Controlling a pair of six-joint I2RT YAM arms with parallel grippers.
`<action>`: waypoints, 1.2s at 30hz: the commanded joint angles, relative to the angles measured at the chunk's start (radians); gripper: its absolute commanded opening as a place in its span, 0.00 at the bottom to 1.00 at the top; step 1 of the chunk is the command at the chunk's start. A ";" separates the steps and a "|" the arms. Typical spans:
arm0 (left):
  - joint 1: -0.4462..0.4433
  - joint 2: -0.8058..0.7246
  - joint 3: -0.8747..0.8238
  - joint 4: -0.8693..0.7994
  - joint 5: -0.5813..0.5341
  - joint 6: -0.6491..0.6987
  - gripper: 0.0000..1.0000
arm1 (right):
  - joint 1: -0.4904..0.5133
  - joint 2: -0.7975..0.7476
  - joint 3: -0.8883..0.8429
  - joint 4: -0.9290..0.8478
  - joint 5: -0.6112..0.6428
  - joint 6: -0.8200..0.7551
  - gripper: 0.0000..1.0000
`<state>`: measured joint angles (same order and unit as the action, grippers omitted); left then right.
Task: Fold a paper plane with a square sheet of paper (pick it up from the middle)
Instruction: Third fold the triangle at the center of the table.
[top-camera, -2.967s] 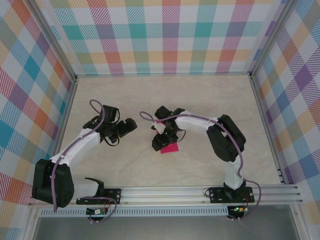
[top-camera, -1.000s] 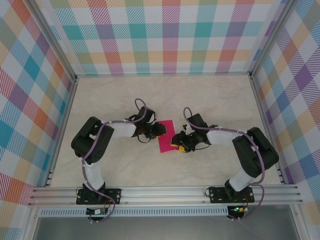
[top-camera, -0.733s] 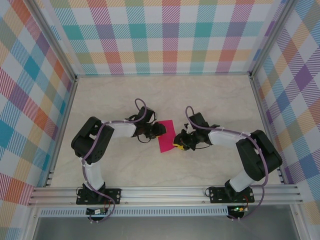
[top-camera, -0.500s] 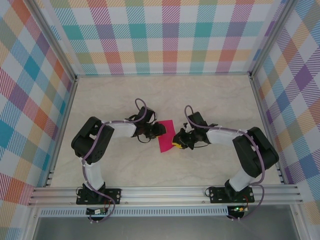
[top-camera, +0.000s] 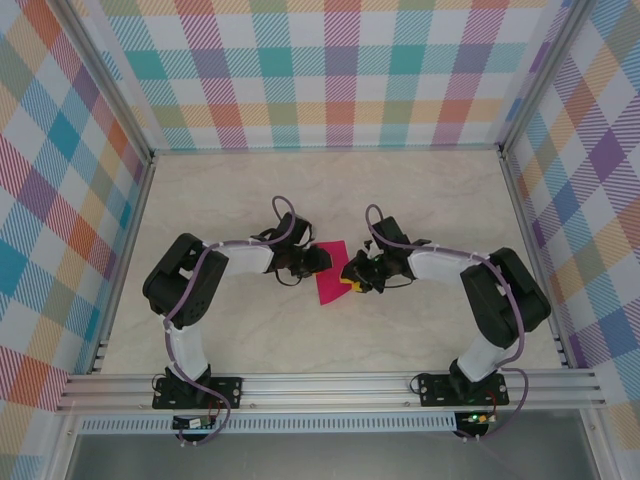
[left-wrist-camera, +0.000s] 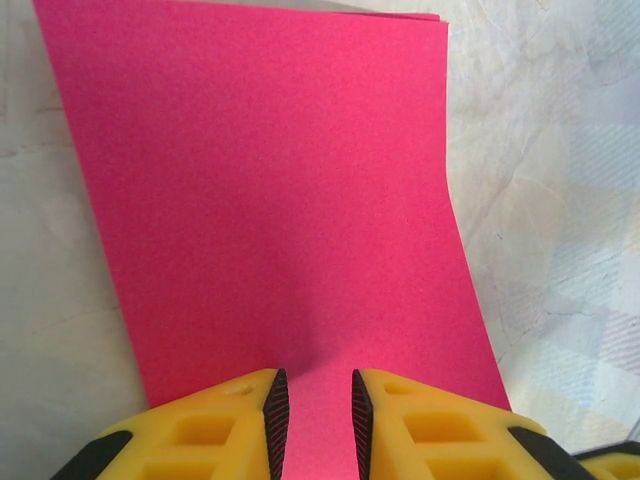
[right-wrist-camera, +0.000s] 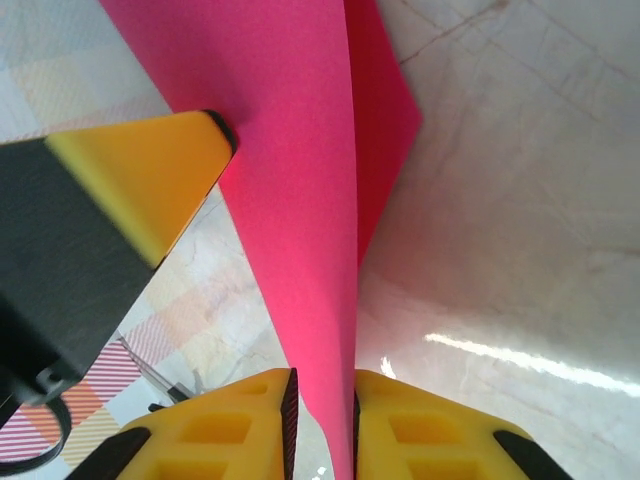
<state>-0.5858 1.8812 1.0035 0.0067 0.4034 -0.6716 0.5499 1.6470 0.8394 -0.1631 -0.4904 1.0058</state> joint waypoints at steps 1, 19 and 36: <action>-0.012 0.028 -0.032 -0.059 -0.029 0.015 0.26 | 0.004 -0.053 -0.023 -0.048 -0.018 -0.006 0.19; -0.012 -0.092 0.026 0.003 0.009 0.034 0.27 | 0.008 -0.012 0.056 -0.122 -0.040 0.033 0.00; -0.006 0.056 0.099 -0.085 -0.083 0.064 0.24 | 0.009 -0.001 0.040 -0.178 -0.049 0.015 0.02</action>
<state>-0.5884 1.9133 1.0698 -0.0296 0.3347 -0.6155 0.5518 1.6291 0.8921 -0.3511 -0.5095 1.0164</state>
